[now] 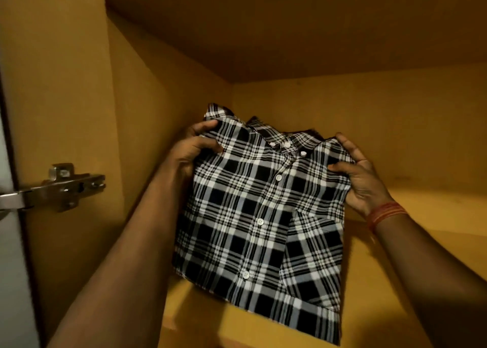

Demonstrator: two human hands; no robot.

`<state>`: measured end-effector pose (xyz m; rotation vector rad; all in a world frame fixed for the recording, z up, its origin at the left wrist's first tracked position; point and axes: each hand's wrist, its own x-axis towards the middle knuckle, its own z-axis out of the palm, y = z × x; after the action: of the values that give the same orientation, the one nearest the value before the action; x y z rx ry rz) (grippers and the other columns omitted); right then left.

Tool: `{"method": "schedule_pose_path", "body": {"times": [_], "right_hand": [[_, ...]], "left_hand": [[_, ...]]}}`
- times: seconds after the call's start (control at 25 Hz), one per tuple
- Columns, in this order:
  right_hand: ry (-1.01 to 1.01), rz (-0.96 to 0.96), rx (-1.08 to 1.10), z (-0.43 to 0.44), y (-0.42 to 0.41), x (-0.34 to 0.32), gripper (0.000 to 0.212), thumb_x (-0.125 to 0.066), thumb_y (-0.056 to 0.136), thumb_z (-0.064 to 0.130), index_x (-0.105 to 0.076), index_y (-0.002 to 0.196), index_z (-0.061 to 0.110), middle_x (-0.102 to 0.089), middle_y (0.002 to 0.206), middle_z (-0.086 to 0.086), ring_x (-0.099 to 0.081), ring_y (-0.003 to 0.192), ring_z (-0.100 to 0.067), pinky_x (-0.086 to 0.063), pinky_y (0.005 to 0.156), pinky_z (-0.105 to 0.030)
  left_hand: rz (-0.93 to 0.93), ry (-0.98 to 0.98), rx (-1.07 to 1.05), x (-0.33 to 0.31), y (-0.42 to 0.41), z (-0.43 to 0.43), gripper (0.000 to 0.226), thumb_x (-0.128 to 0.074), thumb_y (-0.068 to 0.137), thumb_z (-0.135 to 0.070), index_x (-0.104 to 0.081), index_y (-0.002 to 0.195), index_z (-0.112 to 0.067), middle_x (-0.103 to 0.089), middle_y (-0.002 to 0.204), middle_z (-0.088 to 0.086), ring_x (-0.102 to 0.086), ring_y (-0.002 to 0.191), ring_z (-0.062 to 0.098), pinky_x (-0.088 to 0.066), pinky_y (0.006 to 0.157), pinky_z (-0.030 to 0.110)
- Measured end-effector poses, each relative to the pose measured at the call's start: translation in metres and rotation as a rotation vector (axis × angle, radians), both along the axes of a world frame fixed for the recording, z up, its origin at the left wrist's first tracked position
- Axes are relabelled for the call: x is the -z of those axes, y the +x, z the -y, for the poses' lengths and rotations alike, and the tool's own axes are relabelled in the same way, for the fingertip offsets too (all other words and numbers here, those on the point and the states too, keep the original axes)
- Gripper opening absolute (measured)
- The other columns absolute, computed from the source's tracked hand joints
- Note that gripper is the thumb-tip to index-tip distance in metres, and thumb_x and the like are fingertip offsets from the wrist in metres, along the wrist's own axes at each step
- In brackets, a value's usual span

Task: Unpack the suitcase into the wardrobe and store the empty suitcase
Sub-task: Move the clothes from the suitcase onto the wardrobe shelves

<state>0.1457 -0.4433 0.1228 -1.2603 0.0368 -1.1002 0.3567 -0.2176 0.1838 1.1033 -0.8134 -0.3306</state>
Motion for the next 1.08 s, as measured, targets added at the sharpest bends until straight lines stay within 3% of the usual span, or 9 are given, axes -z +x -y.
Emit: {"method": "schedule_pose_path", "body": {"times": [0.16, 0.32, 0.52, 0.68, 0.84, 0.96, 1.08], "right_hand": [[-0.016, -0.084, 0.109, 0.031, 0.034, 0.004, 0.069, -0.052, 0.074, -0.022, -0.057, 0.127, 0.023, -0.062, 0.126, -0.01, -0.062, 0.113, -0.026, -0.052, 0.094, -0.039], [0.006, -0.165, 0.265, 0.073, 0.059, 0.023, 0.066, -0.055, 0.071, -0.023, -0.062, 0.122, 0.02, -0.061, 0.127, -0.007, -0.059, 0.115, -0.025, -0.052, 0.095, -0.038], [0.0, -0.711, 0.403, 0.096, 0.074, 0.084, 0.051, -0.059, 0.076, -0.021, -0.059, 0.122, 0.001, -0.055, 0.129, -0.014, -0.052, 0.115, -0.031, -0.047, 0.083, -0.035], [0.088, -0.641, 0.373, 0.104, 0.074, 0.1, 0.041, -0.066, 0.081, -0.009, -0.06, 0.119, 0.004, -0.06, 0.121, -0.017, -0.059, 0.101, -0.03, -0.051, 0.083, -0.037], [-0.173, -0.785, 0.42, 0.101, 0.079, 0.099, 0.044, -0.071, 0.08, -0.003, -0.059, 0.121, 0.009, -0.054, 0.129, -0.009, -0.057, 0.103, -0.025, -0.048, 0.088, -0.035], [-0.285, -0.78, 0.474, 0.098, 0.079, 0.097, 0.043, -0.069, 0.079, -0.006, -0.063, 0.119, 0.01, -0.052, 0.131, -0.008, -0.057, 0.098, -0.023, -0.049, 0.087, -0.034], [-0.449, -0.973, 0.64, 0.099, 0.078, 0.1, 0.036, -0.073, 0.082, 0.017, -0.063, 0.117, 0.015, -0.055, 0.13, -0.011, -0.052, 0.117, -0.032, -0.043, 0.099, -0.036]], "left_hand": [[0.044, 0.094, -0.045, 0.016, 0.045, 0.051, 0.064, -0.059, 0.067, 0.024, -0.06, 0.121, -0.01, -0.066, 0.103, 0.006, -0.064, 0.086, 0.019, -0.055, 0.07, 0.03], [0.067, 0.22, -0.076, 0.043, 0.079, 0.104, 0.065, -0.065, 0.067, 0.021, -0.059, 0.123, -0.011, -0.062, 0.114, 0.007, -0.059, 0.103, 0.025, -0.053, 0.072, 0.031], [0.383, 0.746, -0.119, 0.122, 0.114, 0.153, 0.066, -0.076, 0.072, 0.003, -0.053, 0.132, -0.013, -0.052, 0.137, 0.011, -0.051, 0.12, 0.03, -0.048, 0.091, 0.038], [0.436, 0.774, -0.163, 0.137, 0.124, 0.164, 0.059, -0.076, 0.078, -0.008, -0.053, 0.132, -0.009, -0.052, 0.137, 0.012, -0.051, 0.122, 0.029, -0.044, 0.099, 0.037], [0.778, 0.955, -0.3, 0.141, 0.123, 0.165, 0.045, -0.065, 0.088, -0.019, -0.055, 0.131, -0.009, -0.052, 0.137, 0.012, -0.051, 0.122, 0.03, -0.042, 0.098, 0.038], [0.909, 0.894, -0.469, 0.14, 0.118, 0.158, 0.036, -0.057, 0.091, -0.018, -0.058, 0.127, -0.012, -0.057, 0.131, 0.012, -0.054, 0.118, 0.031, -0.043, 0.096, 0.037], [1.047, 0.949, -0.495, 0.134, 0.114, 0.148, 0.037, -0.051, 0.095, -0.031, -0.058, 0.128, -0.016, -0.057, 0.131, 0.012, -0.052, 0.119, 0.031, -0.042, 0.096, 0.036]]}}
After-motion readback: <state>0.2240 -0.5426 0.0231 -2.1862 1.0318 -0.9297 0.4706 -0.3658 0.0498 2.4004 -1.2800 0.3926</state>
